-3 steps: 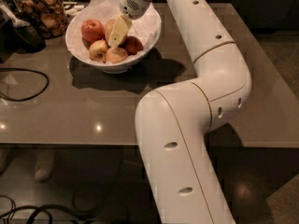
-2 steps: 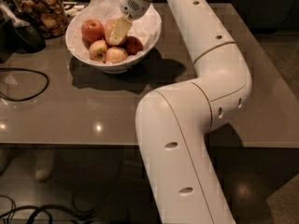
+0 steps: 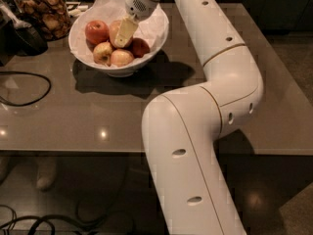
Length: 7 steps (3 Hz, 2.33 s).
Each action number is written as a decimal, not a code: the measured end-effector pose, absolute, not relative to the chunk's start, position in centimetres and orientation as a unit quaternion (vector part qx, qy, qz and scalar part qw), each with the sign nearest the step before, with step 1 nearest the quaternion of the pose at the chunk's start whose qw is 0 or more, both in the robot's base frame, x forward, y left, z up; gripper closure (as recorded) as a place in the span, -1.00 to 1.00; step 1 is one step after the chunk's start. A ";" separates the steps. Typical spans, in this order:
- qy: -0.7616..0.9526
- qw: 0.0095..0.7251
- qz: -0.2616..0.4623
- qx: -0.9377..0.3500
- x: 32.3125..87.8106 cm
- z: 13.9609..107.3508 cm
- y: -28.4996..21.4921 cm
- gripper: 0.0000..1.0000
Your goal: Pick apple from white bowl
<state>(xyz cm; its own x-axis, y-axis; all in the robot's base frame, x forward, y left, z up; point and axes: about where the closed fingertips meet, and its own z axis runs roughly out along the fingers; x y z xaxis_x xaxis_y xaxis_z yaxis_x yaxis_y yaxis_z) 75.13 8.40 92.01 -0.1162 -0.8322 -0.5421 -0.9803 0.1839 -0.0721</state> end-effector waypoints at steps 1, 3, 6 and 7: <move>0.729 0.250 0.152 -0.619 75.6 92.2 8.9 1.00; 0.708 0.302 0.130 -0.625 74.6 97.7 9.4 1.00; 0.687 0.329 0.143 -0.632 70.4 100.1 9.6 1.00; 0.672 0.341 0.156 -0.639 67.0 101.8 10.1 1.00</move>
Offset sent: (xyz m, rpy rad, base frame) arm -0.0549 0.0053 0.0675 0.0360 -0.1946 0.0087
